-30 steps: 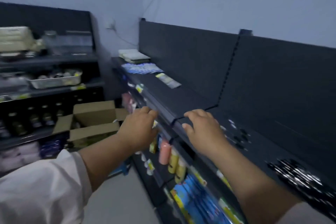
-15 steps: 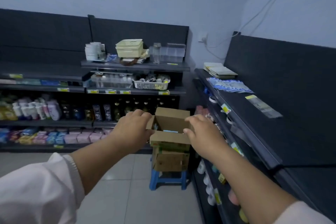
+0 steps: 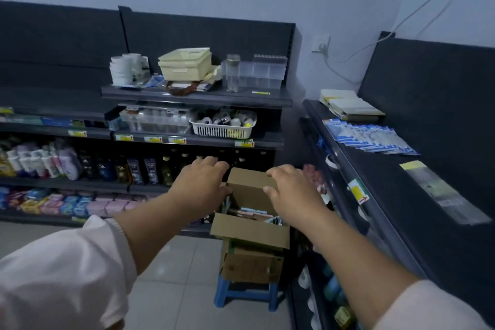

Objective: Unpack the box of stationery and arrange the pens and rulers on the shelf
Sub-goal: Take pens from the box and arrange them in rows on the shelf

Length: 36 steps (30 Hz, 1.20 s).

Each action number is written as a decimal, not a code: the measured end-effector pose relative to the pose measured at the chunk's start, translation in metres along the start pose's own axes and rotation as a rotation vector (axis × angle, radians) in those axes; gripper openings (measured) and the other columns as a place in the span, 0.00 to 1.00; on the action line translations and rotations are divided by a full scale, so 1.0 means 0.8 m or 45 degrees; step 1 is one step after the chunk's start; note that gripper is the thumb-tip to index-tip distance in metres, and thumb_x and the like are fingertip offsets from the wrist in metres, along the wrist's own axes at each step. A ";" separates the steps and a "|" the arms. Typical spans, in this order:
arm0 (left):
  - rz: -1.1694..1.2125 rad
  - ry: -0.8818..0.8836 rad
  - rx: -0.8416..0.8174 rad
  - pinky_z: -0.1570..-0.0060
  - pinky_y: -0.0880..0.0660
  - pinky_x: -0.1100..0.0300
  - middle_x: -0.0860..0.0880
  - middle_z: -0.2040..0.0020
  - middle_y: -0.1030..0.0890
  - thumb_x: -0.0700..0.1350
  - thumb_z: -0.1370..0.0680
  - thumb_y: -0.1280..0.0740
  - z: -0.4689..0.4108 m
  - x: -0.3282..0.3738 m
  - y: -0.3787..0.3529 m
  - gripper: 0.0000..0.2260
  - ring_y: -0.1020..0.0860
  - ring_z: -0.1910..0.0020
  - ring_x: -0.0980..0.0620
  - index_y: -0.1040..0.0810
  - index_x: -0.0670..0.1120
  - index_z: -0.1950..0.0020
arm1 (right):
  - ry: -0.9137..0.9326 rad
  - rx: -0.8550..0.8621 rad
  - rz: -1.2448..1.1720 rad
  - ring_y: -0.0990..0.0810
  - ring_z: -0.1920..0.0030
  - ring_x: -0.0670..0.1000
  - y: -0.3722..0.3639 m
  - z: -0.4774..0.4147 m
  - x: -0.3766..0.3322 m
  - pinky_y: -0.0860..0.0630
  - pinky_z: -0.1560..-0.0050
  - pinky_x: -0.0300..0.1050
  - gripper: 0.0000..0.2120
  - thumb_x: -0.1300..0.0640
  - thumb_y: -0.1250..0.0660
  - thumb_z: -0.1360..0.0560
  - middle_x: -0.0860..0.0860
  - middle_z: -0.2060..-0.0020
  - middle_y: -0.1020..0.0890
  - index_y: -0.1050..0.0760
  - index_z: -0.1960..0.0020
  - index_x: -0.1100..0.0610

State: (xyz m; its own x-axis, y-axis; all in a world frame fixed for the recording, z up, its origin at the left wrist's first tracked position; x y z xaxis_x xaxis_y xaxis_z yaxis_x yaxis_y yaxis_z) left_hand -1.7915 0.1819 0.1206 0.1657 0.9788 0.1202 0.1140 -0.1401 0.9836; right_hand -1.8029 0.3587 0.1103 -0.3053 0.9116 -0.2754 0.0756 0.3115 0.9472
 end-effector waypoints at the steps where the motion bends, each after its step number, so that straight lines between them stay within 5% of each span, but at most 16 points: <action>1: -0.001 0.009 -0.014 0.37 0.31 0.50 0.47 0.32 0.31 0.56 0.21 0.38 -0.019 0.002 -0.009 0.24 0.32 0.34 0.45 0.36 0.49 0.28 | 0.000 -0.026 0.015 0.33 0.35 0.54 -0.007 -0.017 0.013 0.34 0.34 0.52 0.19 0.49 0.41 0.20 0.51 0.34 0.30 0.33 0.31 0.53; 20: 0.005 -0.045 -0.330 0.39 0.31 0.49 0.46 0.35 0.29 0.53 0.23 0.36 -0.319 -0.092 -0.238 0.24 0.31 0.36 0.44 0.35 0.49 0.29 | -0.207 -0.308 -0.041 0.31 0.36 0.53 -0.222 -0.282 0.170 0.31 0.37 0.48 0.22 0.48 0.36 0.22 0.52 0.36 0.28 0.32 0.31 0.54; 26: -0.052 -0.142 -0.422 0.44 0.28 0.47 0.47 0.41 0.25 0.59 0.25 0.37 -0.377 -0.099 -0.359 0.24 0.27 0.43 0.46 0.33 0.51 0.33 | -0.230 -0.459 -0.077 0.28 0.39 0.52 -0.326 -0.319 0.229 0.29 0.42 0.44 0.21 0.48 0.35 0.23 0.50 0.37 0.28 0.31 0.32 0.52; 31: 0.034 -0.186 -0.522 0.39 0.31 0.52 0.44 0.35 0.29 0.56 0.25 0.33 -0.415 -0.090 -0.468 0.28 0.30 0.37 0.44 0.35 0.48 0.29 | -0.203 -0.589 -0.123 0.28 0.38 0.52 -0.428 -0.343 0.280 0.29 0.40 0.45 0.26 0.48 0.32 0.25 0.51 0.37 0.28 0.33 0.30 0.52; 36: 0.084 -0.248 -0.737 0.45 0.30 0.55 0.45 0.38 0.26 0.58 0.29 0.29 -0.429 -0.097 -0.583 0.27 0.28 0.40 0.44 0.30 0.48 0.35 | -0.205 -0.805 -0.168 0.26 0.40 0.52 -0.523 -0.362 0.321 0.27 0.42 0.46 0.29 0.47 0.27 0.30 0.51 0.40 0.27 0.31 0.32 0.52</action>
State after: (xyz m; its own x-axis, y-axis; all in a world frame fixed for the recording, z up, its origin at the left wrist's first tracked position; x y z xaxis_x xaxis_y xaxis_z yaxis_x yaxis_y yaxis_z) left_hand -2.1938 0.2223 -0.3014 0.3365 0.9179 0.2103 -0.4442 -0.0422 0.8950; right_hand -2.1879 0.3843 -0.3094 -0.1247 0.9205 -0.3703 -0.5389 0.2505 0.8042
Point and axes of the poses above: each hand's wrist, its own z-axis away from the middle knuckle, its own y-axis out of the back of the hand, x = y × z, the point moved 4 cm from there along -z, towards the middle knuckle
